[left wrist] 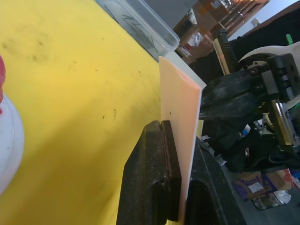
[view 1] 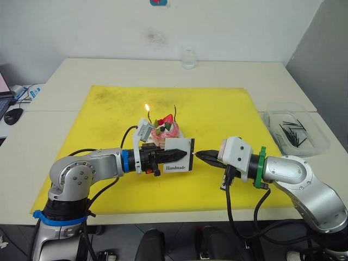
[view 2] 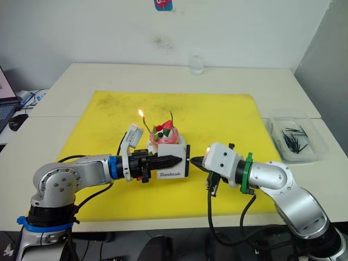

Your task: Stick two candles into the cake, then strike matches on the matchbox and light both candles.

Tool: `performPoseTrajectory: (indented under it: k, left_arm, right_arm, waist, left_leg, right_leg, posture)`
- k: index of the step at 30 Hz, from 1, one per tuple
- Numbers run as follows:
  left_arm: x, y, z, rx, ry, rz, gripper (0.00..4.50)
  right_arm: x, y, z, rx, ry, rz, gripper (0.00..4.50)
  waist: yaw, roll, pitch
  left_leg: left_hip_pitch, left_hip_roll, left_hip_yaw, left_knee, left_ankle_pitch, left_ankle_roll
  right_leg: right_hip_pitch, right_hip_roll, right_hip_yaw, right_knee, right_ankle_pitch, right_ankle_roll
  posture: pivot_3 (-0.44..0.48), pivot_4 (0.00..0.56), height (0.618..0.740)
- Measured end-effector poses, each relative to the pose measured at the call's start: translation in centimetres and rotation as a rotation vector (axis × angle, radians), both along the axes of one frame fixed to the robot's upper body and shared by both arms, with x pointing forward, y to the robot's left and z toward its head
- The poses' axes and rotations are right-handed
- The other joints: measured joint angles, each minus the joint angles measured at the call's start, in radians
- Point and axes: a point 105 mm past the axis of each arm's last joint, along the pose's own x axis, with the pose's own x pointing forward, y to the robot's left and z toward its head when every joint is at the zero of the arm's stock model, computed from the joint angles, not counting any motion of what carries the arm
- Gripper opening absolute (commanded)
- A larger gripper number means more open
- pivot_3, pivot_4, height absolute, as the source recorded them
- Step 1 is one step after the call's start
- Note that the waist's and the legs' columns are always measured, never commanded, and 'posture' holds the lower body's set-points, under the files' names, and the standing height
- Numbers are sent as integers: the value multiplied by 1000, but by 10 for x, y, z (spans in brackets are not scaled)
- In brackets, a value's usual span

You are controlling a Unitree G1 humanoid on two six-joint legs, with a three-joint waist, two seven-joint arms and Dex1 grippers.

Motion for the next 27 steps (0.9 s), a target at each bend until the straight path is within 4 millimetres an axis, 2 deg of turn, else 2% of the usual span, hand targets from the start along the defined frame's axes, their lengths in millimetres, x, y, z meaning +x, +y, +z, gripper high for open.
performPoseTrajectory:
  k: [27]
  left_arm:
    - [0, -2, -3, -6, 26, 2, 0]
  right_arm:
    - [15, 9, -15, -55, -16, 21, 12]
  waist:
    - [0, 0, 0]
  left_leg:
    - [0, 0, 0, 0, 0, 0]
  right_leg:
    - [0, 0, 0, 0, 0, 0]
  posture:
    - [0, 150, 740]
